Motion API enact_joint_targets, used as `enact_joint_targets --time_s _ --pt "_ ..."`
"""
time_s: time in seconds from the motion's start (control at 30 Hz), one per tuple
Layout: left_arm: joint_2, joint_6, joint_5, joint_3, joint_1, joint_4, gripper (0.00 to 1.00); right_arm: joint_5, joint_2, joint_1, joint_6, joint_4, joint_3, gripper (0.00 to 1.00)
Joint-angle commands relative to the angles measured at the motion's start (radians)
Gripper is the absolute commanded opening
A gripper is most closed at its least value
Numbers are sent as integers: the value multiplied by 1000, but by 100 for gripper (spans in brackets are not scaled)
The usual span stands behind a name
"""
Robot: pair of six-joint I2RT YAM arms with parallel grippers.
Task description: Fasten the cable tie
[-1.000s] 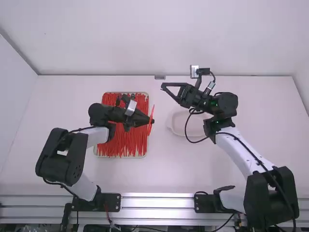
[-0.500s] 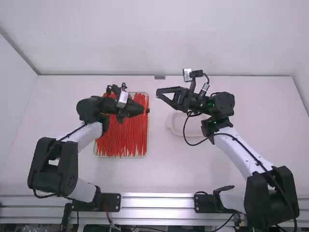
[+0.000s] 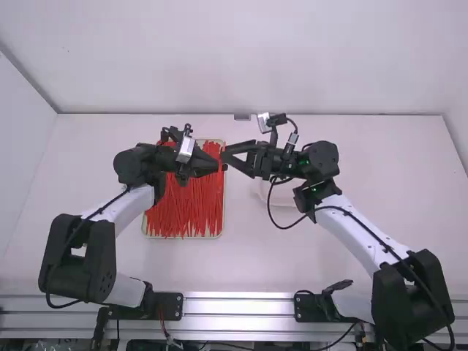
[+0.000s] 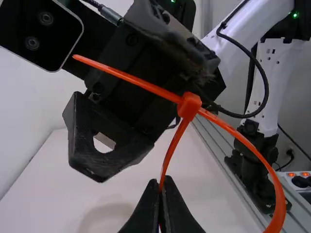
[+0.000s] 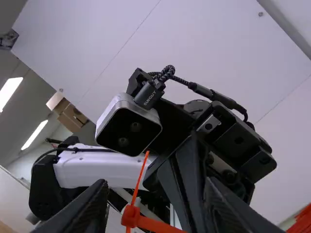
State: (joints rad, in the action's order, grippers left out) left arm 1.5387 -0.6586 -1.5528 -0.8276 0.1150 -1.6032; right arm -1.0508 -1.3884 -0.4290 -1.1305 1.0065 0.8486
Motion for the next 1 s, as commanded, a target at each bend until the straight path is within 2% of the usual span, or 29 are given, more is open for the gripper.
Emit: enact_joint_targets --time_s 0.0,0.23,0.27,0.33,0.73,0.97 --pt "-21 -7 -13 -3 -3 -11 1 8 14 2 8 7 20 48" --pt "-20 -2 -13 13 12 -6 2 8 14 2 2 10 21 38" --pt "-20 0 -13 16 16 -6 1 9 14 2 2 11 21 31" --pt "-20 0 -13 16 14 -5 1 11 14 2 2 10 21 0" --pt "-20 2 -13 53 31 -3 1 28 14 4 2 11 22 0" --pt "-20 95 -13 161 23 -3 1 27 14 42 -71 123 22 0"
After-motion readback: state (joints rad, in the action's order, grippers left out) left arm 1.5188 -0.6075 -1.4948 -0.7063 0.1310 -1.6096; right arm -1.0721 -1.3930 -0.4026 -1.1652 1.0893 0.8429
